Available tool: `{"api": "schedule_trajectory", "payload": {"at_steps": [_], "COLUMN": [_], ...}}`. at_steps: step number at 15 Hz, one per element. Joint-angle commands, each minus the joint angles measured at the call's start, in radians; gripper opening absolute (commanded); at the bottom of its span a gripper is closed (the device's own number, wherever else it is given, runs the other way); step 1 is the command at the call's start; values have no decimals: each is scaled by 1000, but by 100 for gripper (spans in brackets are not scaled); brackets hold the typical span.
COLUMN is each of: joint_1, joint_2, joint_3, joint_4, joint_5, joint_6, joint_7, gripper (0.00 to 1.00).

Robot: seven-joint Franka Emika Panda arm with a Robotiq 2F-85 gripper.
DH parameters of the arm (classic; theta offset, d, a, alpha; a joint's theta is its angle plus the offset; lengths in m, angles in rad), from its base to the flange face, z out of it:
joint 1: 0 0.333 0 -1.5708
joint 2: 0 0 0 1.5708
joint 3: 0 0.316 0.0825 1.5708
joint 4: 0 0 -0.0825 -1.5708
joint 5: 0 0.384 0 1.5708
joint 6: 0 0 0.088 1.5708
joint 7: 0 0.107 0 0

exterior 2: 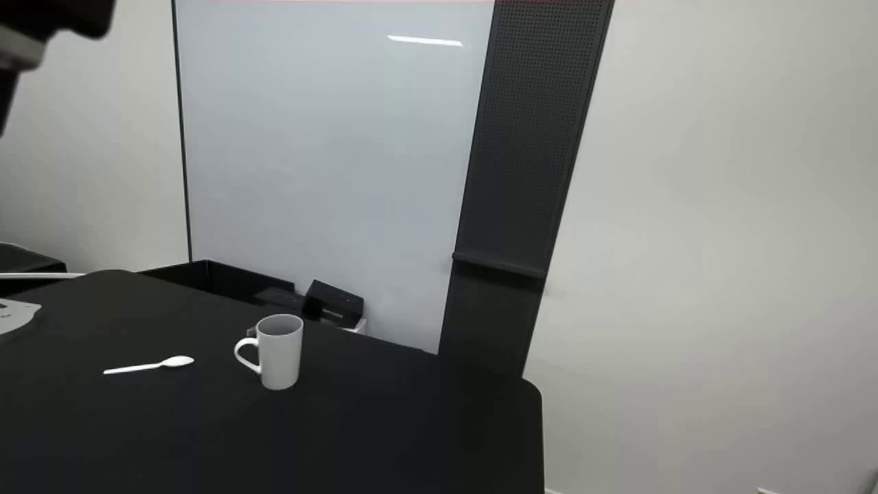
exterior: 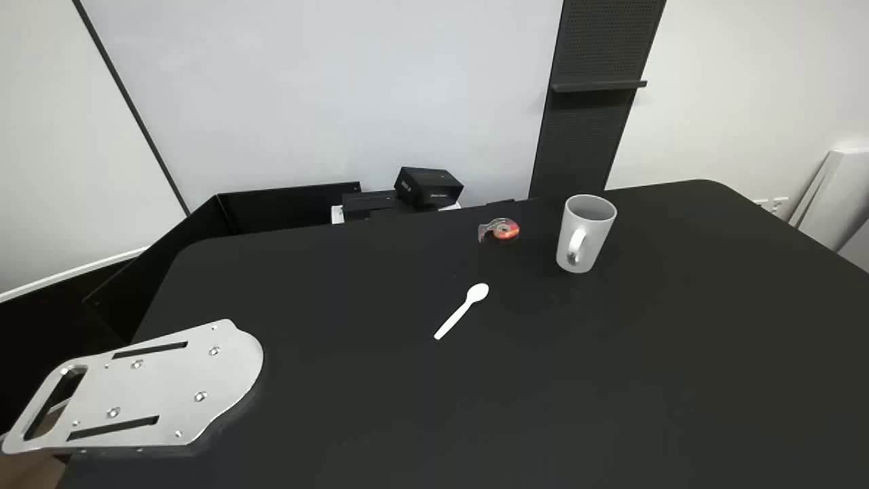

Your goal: Take the white spoon from the table and place it in the white cup

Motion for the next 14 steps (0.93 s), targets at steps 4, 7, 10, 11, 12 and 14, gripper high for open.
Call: {"api": "schedule_trajectory", "payload": {"at_steps": [4,7,10,11,12,14], "joint_1": [-12,-12,-12,-8,-5,5], "joint_2": [2,2,2,9,18,48], "joint_3": [8,8,8,10,15,27], "joint_4": [2,2,2,6,6,7], "joint_5": [4,4,4,6,15,35], "joint_6": [0,0,0,-1,20,63], "joint_7": [-7,-7,-7,-10,-2,9], "gripper": [100,100,100,100,100,100]}}
